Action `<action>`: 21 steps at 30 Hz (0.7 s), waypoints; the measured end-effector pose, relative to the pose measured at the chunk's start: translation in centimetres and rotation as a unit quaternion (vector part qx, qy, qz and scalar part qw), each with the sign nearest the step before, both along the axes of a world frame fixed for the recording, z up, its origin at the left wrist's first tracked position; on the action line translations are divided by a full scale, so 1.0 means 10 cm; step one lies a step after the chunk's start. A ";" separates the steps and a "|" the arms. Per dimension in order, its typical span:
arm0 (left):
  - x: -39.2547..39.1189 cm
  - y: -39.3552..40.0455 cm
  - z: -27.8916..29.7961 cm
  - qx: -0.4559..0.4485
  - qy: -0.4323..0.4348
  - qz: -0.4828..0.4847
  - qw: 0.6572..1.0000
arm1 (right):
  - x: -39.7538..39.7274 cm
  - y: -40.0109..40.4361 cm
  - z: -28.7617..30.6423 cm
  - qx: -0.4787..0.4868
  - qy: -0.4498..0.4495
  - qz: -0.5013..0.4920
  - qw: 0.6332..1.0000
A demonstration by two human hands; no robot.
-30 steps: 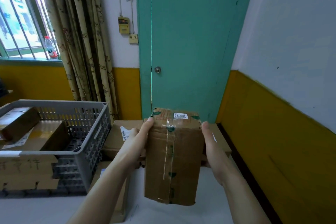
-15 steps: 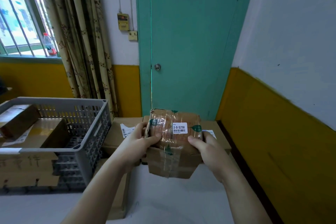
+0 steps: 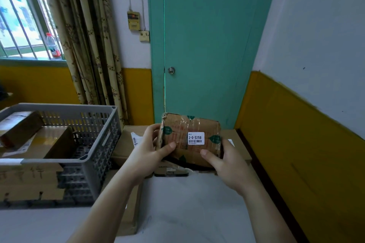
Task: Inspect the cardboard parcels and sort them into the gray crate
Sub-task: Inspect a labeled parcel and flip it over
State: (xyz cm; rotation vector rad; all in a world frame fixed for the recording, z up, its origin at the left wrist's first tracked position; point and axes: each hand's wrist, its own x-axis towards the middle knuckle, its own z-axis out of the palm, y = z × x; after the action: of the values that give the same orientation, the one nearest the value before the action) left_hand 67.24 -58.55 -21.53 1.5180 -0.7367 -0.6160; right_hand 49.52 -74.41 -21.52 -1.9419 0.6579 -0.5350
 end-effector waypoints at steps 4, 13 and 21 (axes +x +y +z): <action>0.04 0.02 0.01 0.008 0.003 -0.032 0.999 | -0.02 -0.02 0.02 0.012 -0.004 -0.003 1.000; 0.02 -0.01 0.00 0.020 -0.058 -0.020 0.998 | -0.03 -0.01 0.04 0.019 -0.013 -0.014 1.000; -0.07 -0.06 0.11 0.020 0.058 0.037 0.997 | 0.00 0.10 0.12 0.105 -0.062 -0.032 0.992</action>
State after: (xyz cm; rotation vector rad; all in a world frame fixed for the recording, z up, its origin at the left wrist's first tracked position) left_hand 66.49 -59.14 -20.39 1.5256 -0.5811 -0.6597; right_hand 49.53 -73.38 -20.32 -1.6816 0.6714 -0.5971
